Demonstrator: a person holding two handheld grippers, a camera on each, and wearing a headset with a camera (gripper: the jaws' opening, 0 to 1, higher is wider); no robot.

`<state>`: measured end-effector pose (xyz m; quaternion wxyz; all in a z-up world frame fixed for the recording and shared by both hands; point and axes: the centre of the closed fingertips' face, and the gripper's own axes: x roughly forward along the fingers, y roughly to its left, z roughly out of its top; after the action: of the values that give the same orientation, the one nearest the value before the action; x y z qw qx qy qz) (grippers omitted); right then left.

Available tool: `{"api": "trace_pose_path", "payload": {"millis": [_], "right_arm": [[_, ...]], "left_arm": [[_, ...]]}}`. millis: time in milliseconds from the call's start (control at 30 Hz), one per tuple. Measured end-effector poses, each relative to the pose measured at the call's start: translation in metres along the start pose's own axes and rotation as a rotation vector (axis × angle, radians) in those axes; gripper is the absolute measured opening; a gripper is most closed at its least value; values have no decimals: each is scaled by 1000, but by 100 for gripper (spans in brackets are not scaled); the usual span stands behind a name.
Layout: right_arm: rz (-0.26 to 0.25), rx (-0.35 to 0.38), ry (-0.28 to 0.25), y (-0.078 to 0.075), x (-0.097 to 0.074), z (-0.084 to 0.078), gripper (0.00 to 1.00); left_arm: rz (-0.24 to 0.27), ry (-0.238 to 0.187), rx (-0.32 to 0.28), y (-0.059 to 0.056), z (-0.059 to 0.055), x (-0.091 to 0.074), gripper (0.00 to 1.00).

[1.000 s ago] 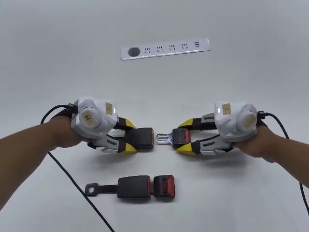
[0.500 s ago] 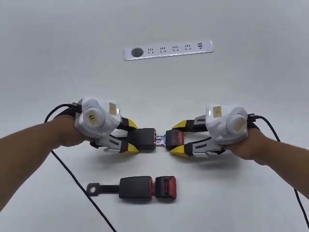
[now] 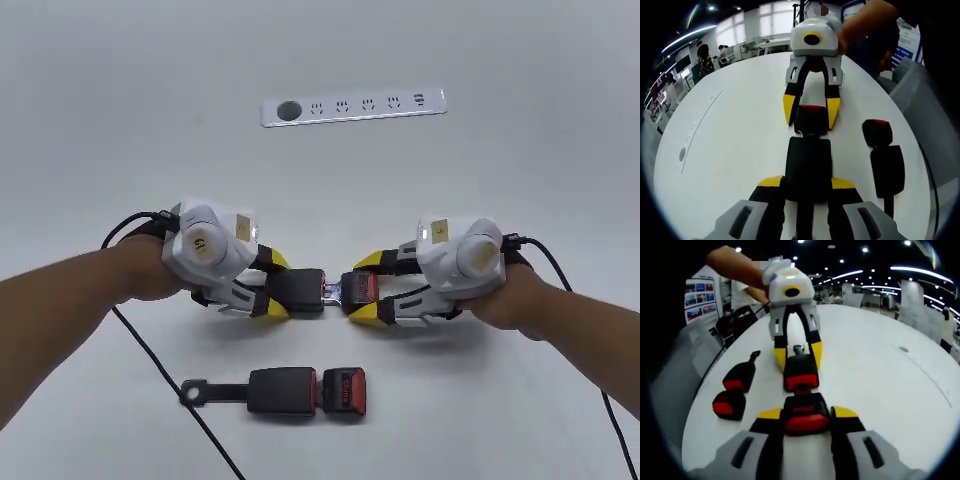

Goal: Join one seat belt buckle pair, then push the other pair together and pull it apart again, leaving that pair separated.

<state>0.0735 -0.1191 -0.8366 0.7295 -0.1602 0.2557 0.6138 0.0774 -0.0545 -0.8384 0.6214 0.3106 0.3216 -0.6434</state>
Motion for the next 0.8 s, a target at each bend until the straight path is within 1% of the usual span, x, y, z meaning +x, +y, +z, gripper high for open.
{"api": "trace_pose_path", "payload": {"millis": [67,200,267,500,800], "right_arm": [[-2,3,1,0,2,1,36],[-9,11,-4,2,13,9,36],[-12,17,-2,1,11,8,36],[-27,19,26,2,13,10,36],[-28,13,52,2,14,9,36]], "left_arm": [[0,2,0,0,0,0,33],[0,10,1,1,-1,0,33],[1,13,1,1,-1,0,33],[0,21,6,2,-2,1,33],[-5,32,20,-2,1,0,33]]}}
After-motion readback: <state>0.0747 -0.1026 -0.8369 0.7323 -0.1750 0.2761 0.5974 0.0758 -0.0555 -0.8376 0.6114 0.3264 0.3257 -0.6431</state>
